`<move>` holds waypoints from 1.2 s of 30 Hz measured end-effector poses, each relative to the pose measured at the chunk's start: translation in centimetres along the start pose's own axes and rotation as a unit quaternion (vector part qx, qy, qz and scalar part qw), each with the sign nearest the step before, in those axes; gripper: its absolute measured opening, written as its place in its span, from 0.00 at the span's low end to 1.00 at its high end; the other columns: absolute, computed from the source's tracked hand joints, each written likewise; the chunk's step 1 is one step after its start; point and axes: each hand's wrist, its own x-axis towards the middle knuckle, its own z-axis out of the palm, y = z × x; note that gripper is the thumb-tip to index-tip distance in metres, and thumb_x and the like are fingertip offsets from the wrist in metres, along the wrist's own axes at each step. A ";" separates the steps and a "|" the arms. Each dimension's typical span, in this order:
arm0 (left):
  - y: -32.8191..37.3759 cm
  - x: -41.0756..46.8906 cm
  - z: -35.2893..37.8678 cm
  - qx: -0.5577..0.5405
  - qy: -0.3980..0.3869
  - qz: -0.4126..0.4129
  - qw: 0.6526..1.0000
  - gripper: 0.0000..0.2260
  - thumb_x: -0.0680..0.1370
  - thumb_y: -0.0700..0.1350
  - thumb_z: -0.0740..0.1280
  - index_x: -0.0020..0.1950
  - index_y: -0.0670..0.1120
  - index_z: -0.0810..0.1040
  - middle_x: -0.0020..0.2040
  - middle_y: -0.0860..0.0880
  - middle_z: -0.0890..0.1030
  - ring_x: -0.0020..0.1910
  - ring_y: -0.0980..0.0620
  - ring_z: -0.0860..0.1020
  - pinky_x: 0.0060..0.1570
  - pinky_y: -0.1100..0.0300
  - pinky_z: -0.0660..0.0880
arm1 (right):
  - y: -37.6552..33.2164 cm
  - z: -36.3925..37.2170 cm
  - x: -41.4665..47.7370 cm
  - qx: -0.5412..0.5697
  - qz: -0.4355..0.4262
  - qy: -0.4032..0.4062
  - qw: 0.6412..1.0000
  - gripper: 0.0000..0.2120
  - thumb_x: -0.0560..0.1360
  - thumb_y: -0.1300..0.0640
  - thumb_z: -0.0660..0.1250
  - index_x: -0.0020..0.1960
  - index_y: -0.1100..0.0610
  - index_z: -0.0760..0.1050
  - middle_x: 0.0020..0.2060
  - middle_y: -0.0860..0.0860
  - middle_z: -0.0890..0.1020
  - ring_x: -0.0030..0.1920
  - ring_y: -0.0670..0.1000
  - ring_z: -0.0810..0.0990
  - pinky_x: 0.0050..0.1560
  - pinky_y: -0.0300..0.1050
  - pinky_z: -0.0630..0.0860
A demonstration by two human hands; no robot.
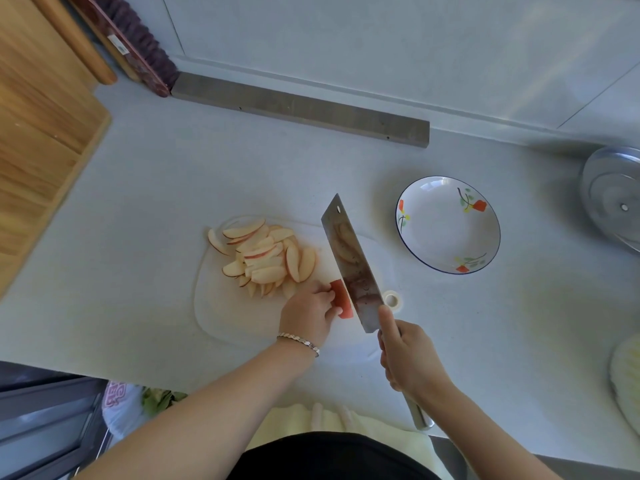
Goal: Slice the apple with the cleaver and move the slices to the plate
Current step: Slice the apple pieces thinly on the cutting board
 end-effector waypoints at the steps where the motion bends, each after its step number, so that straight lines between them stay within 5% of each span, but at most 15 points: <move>1: 0.0 0.0 0.0 0.001 0.002 0.001 1.000 0.16 0.78 0.48 0.63 0.64 0.45 0.75 0.66 0.52 0.72 0.65 0.53 0.71 0.59 0.62 0.68 | 0.0 0.2 0.0 -0.008 -0.004 0.002 1.000 0.24 0.77 0.39 0.51 0.35 0.58 0.62 0.26 0.53 0.64 0.24 0.48 0.60 0.29 0.43 0.60; 7: 0.3 0.0 -0.2 0.004 0.012 0.010 1.000 0.13 0.78 0.47 0.63 0.60 0.45 0.78 0.63 0.51 0.74 0.61 0.52 0.74 0.54 0.61 0.70 | 0.2 1.2 0.0 -0.039 -0.012 0.014 0.999 0.25 0.76 0.38 0.49 0.34 0.58 0.60 0.27 0.53 0.62 0.27 0.50 0.60 0.34 0.46 0.61; 21: 0.4 0.0 -0.1 0.021 0.013 0.005 1.000 0.12 0.78 0.47 0.62 0.58 0.47 0.79 0.62 0.53 0.75 0.60 0.52 0.75 0.51 0.60 0.71 | -0.2 2.4 1.5 -0.102 -0.020 0.021 0.994 0.25 0.81 0.45 0.47 0.32 0.59 0.63 0.26 0.52 0.68 0.28 0.50 0.67 0.29 0.42 0.63; 27: 0.4 -0.3 0.2 -0.041 0.044 0.008 0.998 0.13 0.76 0.42 0.65 0.59 0.41 0.79 0.62 0.48 0.77 0.61 0.49 0.75 0.55 0.61 0.70 | -0.1 1.2 1.4 0.052 0.025 0.008 0.998 0.25 0.79 0.41 0.51 0.32 0.58 0.64 0.22 0.50 0.65 0.20 0.46 0.63 0.23 0.37 0.62; 31: -0.3 -0.4 1.0 -0.072 0.056 -0.011 0.996 0.12 0.73 0.37 0.68 0.56 0.39 0.81 0.59 0.44 0.78 0.57 0.44 0.78 0.55 0.60 0.72 | 0.1 0.4 0.5 0.019 0.004 0.024 1.000 0.26 0.78 0.39 0.50 0.31 0.57 0.61 0.21 0.50 0.64 0.20 0.47 0.62 0.25 0.40 0.62; 36: -0.1 -0.3 0.9 -0.087 0.069 -0.047 0.993 0.13 0.75 0.43 0.68 0.59 0.44 0.79 0.62 0.51 0.76 0.59 0.51 0.76 0.57 0.65 0.69 | -0.1 0.7 0.0 -0.026 -0.019 0.014 0.999 0.26 0.74 0.35 0.49 0.33 0.58 0.62 0.25 0.54 0.65 0.27 0.52 0.63 0.32 0.46 0.63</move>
